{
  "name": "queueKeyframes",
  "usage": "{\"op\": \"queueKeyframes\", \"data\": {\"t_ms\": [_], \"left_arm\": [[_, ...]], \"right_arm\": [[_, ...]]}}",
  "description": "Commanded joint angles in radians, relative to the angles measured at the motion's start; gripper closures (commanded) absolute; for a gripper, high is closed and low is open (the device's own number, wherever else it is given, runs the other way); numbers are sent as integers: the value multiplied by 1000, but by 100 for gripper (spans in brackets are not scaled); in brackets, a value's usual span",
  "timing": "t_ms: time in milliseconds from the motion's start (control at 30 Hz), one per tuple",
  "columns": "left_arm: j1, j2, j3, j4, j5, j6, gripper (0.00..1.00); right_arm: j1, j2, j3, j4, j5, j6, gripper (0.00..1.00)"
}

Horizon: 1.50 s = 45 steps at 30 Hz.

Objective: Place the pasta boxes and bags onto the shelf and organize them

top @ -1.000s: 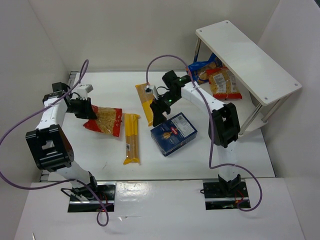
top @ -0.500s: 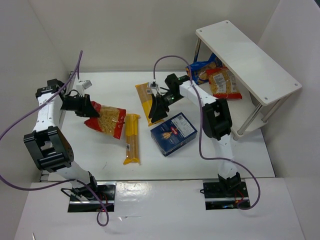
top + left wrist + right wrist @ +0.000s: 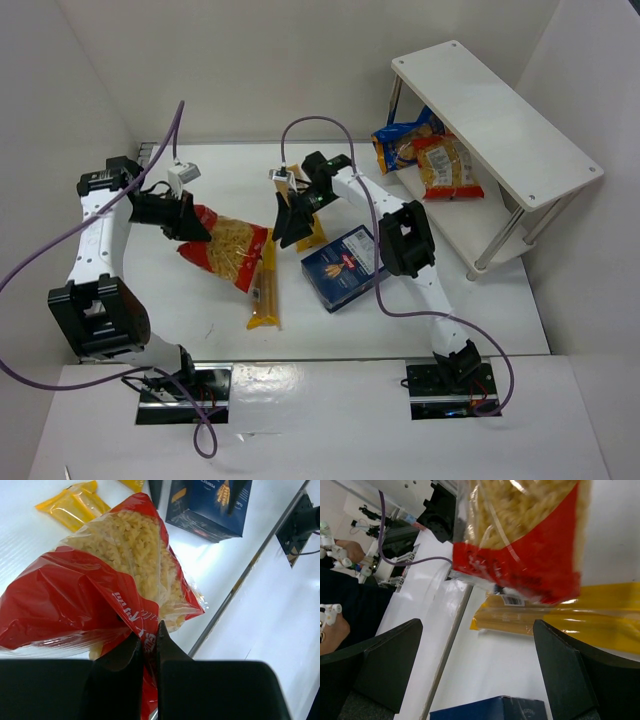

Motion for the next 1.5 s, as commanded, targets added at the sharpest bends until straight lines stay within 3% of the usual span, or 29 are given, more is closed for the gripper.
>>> {"op": "queueKeyframes", "data": {"t_ms": [0,433,567,867,1467], "left_arm": [[-14,-75,-1,-24,104,20,100],[-67,-200,-63,13,34,-49,100],[-67,-210,-63,13,34,-60,100],[-76,-230,-63,13,25,-60,100],[-94,-239,-63,22,25,-69,100]], "right_arm": [[15,40,100,14,-165,34,0],[25,152,206,25,-165,52,0],[46,226,323,-14,-165,32,0],[112,235,447,-69,-165,14,0],[215,195,496,40,-165,210,0]]}}
